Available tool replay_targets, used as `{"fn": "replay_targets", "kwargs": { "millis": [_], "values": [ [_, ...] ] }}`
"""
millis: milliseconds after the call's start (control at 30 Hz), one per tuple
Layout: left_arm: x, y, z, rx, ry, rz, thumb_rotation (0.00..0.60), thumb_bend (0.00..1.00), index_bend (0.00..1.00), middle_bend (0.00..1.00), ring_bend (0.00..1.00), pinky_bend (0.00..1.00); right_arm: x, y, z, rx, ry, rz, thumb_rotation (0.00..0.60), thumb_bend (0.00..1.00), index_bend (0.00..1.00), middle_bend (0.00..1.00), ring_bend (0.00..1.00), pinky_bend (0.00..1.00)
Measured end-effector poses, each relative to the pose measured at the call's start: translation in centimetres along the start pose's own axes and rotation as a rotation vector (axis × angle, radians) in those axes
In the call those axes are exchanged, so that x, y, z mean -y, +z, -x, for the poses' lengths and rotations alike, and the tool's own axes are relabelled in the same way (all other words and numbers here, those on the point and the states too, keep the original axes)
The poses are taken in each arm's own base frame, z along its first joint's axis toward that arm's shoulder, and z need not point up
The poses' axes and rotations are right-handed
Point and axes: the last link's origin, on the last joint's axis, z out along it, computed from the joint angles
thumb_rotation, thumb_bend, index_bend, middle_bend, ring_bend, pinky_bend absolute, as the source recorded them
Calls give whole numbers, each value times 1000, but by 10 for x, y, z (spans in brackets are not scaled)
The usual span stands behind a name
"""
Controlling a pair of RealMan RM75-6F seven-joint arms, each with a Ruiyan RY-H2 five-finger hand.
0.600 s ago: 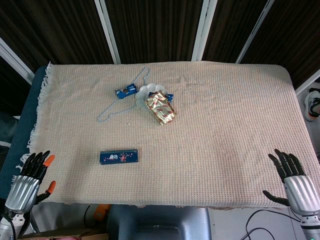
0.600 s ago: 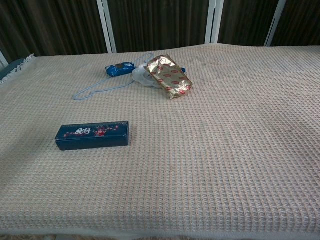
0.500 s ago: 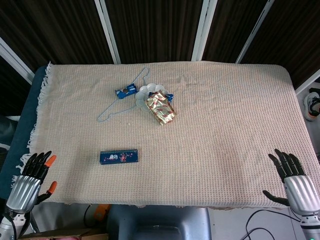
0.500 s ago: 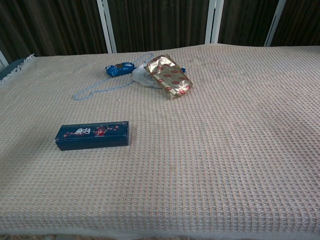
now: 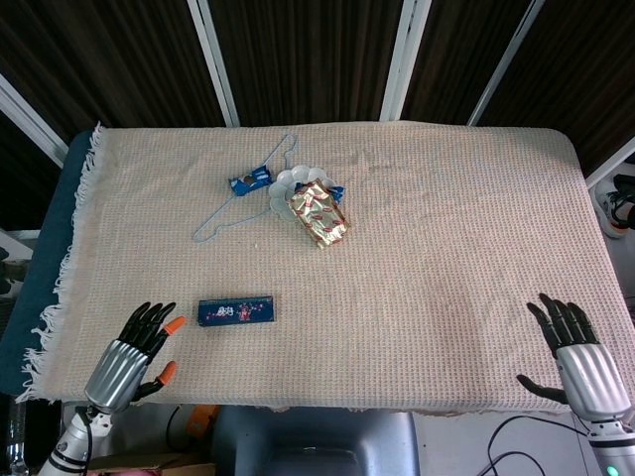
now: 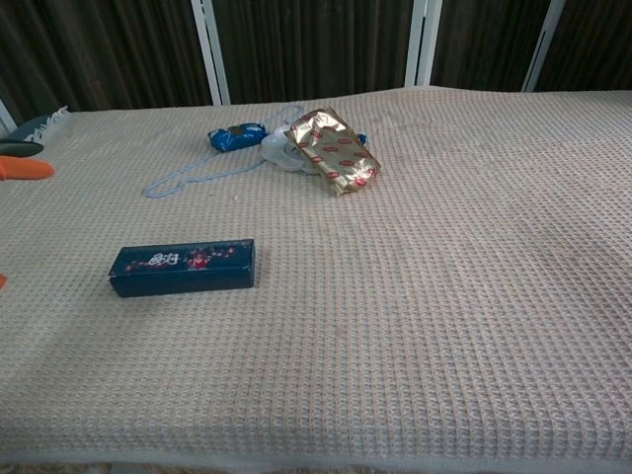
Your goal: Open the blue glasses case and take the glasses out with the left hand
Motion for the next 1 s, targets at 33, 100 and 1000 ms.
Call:
{"fn": "replay_targets", "kwargs": {
  "millis": [33,100,1000],
  "values": [
    [-5,5,2,8,-3,5,600,364,176,18,0,61,0,1,1,4,0,1,600,134,0,0,0,0],
    [-14,16,7,33,-17,10,600,364,187,18,0,58,0,3,1,7,-1,4,600,134,0,0,0,0],
    [-36,117,74,179,31,-136,600,361,270,10,0,33,-12,6,-10,-14,32,45,600,134,0,0,0,0]
  ]
}}
